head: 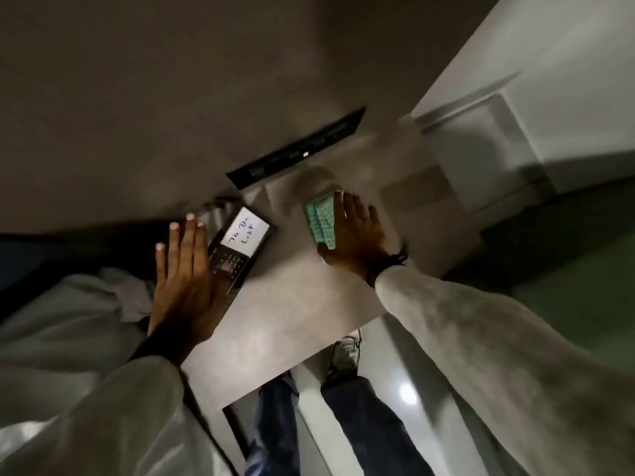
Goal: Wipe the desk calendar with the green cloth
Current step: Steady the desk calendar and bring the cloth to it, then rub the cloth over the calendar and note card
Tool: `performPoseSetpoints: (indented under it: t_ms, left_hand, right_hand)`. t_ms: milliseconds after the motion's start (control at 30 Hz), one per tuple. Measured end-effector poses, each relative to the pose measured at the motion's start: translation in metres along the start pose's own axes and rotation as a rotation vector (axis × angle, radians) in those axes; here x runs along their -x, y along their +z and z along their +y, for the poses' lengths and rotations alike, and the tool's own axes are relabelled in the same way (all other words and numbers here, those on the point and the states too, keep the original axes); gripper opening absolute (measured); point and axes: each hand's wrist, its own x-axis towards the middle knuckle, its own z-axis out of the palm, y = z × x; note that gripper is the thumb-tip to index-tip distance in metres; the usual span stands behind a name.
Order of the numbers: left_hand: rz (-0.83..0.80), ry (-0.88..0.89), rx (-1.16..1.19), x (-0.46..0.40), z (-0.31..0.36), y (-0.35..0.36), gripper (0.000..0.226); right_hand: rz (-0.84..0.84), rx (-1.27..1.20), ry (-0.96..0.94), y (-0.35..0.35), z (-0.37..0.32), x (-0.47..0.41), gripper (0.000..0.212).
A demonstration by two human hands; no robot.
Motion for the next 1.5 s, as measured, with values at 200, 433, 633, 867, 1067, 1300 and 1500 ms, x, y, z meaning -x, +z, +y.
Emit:
performPoseSetpoints:
  t_ms: [200,433,633,867,1067,1300,1500]
  left_hand:
    - [-0.013,-0.012,0.041,-0.002,-0.009,0.036,0.079]
    - [-0.057,-0.008,0.113,-0.005,-0.010,0.036,0.083]
    - [-0.194,0.015,0.503,0.007,-0.014,0.018,0.117]
    - [-0.163,0.101,0.199,0.023,-0.055,0.022,0.131]
    - [-0.095,0.231,0.050,0.015,-0.070,0.037,0.141]
    - [-0.024,0.216,0.075,0.009,-0.066,0.056,0.145]
    - [0.034,0.271,0.083,0.007,-0.072,0.064,0.143]
  right_hand:
    - [-0.066,-0.033,0.128,0.060,-0.012,-0.030,0.092]
    - [0.082,-0.119,0.126,0.074,-0.003,-0.029,0.069]
    - [0.043,-1.172,0.652,0.058,-0.009,-0.004,0.015]
    - [-0.344,-1.970,0.680,0.074,-0.067,0.041,0.037]
    - [-0.026,-1.754,0.669,0.101,-0.126,0.034,0.040]
    - [0.150,-1.273,0.546,0.112,-0.170,0.023,0.036]
    - [0.144,-1.308,0.597,0.109,-0.172,0.018,0.030]
